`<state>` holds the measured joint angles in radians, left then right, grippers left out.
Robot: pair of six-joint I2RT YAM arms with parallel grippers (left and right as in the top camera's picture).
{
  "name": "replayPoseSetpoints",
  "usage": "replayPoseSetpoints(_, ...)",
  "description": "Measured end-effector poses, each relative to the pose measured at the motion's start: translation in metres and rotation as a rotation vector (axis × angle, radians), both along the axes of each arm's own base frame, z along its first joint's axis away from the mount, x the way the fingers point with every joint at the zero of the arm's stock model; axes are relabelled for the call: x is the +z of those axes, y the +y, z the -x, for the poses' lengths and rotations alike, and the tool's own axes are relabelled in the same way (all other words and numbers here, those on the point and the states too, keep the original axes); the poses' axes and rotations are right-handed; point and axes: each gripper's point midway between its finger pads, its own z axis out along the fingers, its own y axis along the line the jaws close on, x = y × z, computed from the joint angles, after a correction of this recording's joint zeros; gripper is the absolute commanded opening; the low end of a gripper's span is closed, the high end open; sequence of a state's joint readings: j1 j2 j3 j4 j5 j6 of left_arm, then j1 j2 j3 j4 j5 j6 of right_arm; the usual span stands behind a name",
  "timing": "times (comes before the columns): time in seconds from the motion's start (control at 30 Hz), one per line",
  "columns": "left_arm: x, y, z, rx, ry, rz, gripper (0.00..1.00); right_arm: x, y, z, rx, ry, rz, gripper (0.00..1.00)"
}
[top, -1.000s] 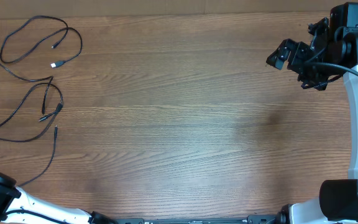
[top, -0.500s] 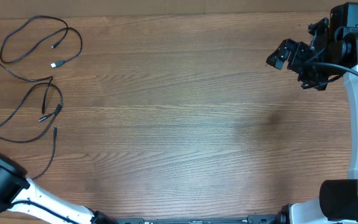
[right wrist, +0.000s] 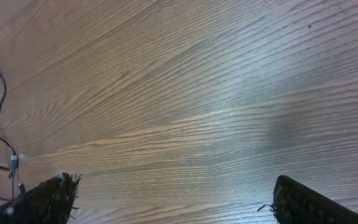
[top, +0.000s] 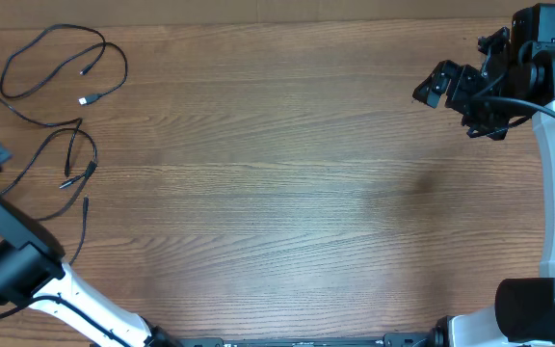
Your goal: Untangle cables
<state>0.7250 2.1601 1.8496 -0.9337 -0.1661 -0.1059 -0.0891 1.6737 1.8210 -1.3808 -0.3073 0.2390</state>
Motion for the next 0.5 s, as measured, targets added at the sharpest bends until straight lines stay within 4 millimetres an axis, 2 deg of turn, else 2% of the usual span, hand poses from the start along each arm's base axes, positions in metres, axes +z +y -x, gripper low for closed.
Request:
replayPoseSetpoints(0.17,-0.039,-0.054,-0.015,-0.091,-0.044,0.190,0.04,0.000,0.000,0.000,0.000,0.000,0.001,1.00)
replayPoseSetpoints(0.33,-0.061,-0.088,-0.028,-0.154,-0.075,0.267,0.04,0.000,0.000,0.000,0.000,0.000,0.000,1.00)
replayPoseSetpoints(0.5,-0.083,-0.122,-0.029,-0.207,-0.053,0.316,0.04,0.000,0.000,0.000,0.000,0.000,0.000,1.00)
